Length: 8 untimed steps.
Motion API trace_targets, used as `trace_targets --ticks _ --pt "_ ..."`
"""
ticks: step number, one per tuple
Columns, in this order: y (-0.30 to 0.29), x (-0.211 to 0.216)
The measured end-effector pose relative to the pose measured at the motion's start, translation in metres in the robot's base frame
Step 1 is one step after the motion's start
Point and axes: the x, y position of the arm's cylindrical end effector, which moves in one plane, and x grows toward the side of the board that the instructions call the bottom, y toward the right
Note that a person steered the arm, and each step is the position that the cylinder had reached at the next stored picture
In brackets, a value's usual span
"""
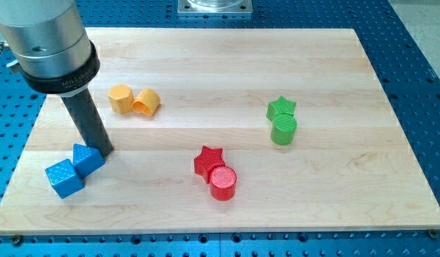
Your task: Slide the yellow blocks diagonal to the green star
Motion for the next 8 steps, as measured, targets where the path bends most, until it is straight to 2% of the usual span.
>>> trace_targets --ticks 1,2,3,4,6,7,8 --pt "0.000 0.000" --pt "0.008 -0.020" --pt "0.079 -0.046" --pt "0.090 -0.045" --pt "0.041 -0.096" --pt "0.050 -0.090" --pt "0.026 -0.074"
